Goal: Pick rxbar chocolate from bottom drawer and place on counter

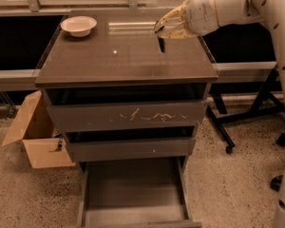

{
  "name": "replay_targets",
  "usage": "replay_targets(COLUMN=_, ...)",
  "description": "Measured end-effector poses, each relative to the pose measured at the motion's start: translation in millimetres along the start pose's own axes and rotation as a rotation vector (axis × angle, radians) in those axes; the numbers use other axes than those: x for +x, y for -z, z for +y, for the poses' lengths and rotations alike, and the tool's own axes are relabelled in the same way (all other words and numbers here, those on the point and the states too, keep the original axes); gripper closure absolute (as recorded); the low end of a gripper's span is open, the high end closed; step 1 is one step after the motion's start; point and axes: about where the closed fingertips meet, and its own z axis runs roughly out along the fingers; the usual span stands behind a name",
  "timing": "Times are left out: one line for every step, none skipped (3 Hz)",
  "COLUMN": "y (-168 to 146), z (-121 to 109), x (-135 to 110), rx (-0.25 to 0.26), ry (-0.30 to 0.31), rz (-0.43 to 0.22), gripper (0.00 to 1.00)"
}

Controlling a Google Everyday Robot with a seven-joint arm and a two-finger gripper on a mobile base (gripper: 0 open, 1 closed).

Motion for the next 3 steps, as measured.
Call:
replay_targets(y=-15.1, z=5.8, x=28.2, rx=-0.046, ry=-0.056, rz=0.035, gripper=1.00)
replay_targets(y=-36.4, z=7.7, x=47.7, rx=-0.112, ry=-0.102, rz=0.050, gripper=1.00)
replay_targets(y=-62.8, z=7.9, x=59.7, rx=-0.175, ry=-0.136, rz=0.053, gripper=1.00)
